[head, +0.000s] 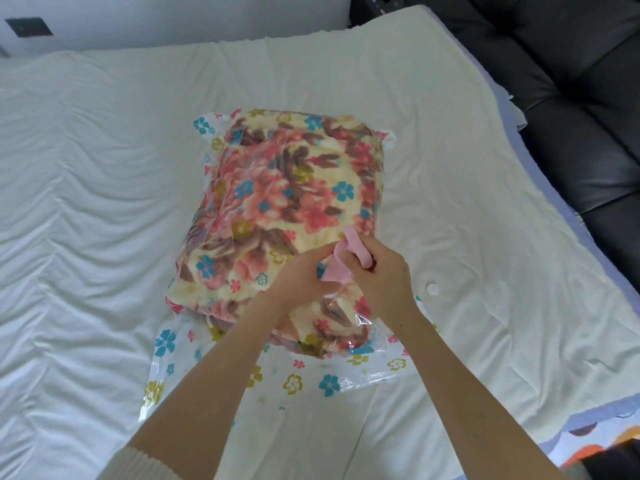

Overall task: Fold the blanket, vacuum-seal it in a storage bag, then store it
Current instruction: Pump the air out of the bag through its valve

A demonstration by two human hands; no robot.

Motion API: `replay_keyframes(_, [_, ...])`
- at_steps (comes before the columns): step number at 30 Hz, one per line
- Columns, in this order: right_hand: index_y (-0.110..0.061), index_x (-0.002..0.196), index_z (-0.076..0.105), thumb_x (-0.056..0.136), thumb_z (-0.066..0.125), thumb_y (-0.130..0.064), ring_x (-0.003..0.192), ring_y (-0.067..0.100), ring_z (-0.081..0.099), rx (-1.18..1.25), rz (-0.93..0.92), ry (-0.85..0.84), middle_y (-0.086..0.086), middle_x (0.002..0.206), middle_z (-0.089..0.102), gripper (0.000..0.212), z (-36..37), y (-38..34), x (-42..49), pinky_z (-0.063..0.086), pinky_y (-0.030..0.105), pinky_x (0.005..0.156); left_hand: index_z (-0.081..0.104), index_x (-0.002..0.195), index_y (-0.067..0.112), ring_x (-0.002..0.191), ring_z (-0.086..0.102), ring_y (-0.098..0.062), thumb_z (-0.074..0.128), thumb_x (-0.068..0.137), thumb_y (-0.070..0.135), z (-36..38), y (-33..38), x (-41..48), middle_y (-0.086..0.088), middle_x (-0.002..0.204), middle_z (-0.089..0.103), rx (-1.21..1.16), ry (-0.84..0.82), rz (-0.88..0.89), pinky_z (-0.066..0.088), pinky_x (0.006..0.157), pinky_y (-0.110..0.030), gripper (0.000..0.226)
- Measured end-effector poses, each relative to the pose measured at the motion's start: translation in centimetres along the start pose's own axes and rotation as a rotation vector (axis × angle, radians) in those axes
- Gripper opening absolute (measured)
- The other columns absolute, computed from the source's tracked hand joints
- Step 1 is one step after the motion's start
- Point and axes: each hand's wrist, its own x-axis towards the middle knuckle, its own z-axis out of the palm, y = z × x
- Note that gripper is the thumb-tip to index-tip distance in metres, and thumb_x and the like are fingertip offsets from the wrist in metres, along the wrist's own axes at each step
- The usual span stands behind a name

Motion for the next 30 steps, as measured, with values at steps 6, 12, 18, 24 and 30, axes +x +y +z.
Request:
replay_keyframes(6, [-0.026,0.114,0.059,0.086,0.066,-0.021,0.066,0.005,0.054,0.123,0.043,-0.059,-0.013,0.073,0.058,0.03,0.2,-0.1,0.3,0.044,0.018,0.062,0.06,0.121,0.027,0.113,0.05,0.004,0.063,0.081,0.039,-3.0,4.7,-1.3,0.018,0.12,0.059,-0.032,0.288,0.304,0.037,0.096,-0.012,0.042])
replay_keyframes(12, [-0.018,0.083,0.058,0.071,0.066,-0.043,0.069,0.013,0.052,-0.101,-0.006,0.021,-0.009,0.069,0.052,0.029,1.0,0.2,0.9,0.038,0.02,0.057,0.073,0.101,0.01,0.092,0.052,-0.017,0.057,0.08,0.041,-2.8,5.2,1.3,-0.006,0.094,0.068,0.495,0.206,0.697,0.035,0.085,-0.021,0.04])
replay_keyframes(18, [-0.022,0.105,0.058,0.067,0.06,-0.047,0.085,0.006,0.06,0.305,0.051,0.003,-0.008,0.093,0.063,0.045,2.8,0.4,0.0,0.047,0.016,0.071,0.068,0.104,0.011,0.093,0.048,-0.024,0.052,0.089,0.036,-4.4,4.4,1.2,-0.006,0.095,0.063,0.831,0.058,0.875,0.043,0.081,-0.03,0.033])
replay_keyframes(24, [-0.025,0.105,0.062,0.076,0.078,-0.016,0.086,0.014,0.062,0.414,0.01,-0.027,-0.003,0.092,0.068,0.035,3.3,0.6,0.4,0.052,0.026,0.078,0.062,0.071,0.007,0.055,0.057,-0.026,0.071,0.076,0.027,-8.9,12.6,0.6,-0.005,0.059,0.056,0.91,0.334,0.828,0.032,0.046,-0.027,0.023])
replay_keyframes(30, [-0.036,0.085,0.058,0.071,0.08,-0.018,0.07,-0.001,0.057,0.364,-0.01,-0.071,-0.023,0.072,0.063,0.032,3.5,1.7,0.6,0.043,0.011,0.065,0.048,0.092,0.013,0.056,0.044,-0.02,0.047,0.097,0.031,-5.1,9.6,-0.1,0.005,0.06,0.037,0.863,0.145,0.334,0.045,0.061,-0.037,0.019])
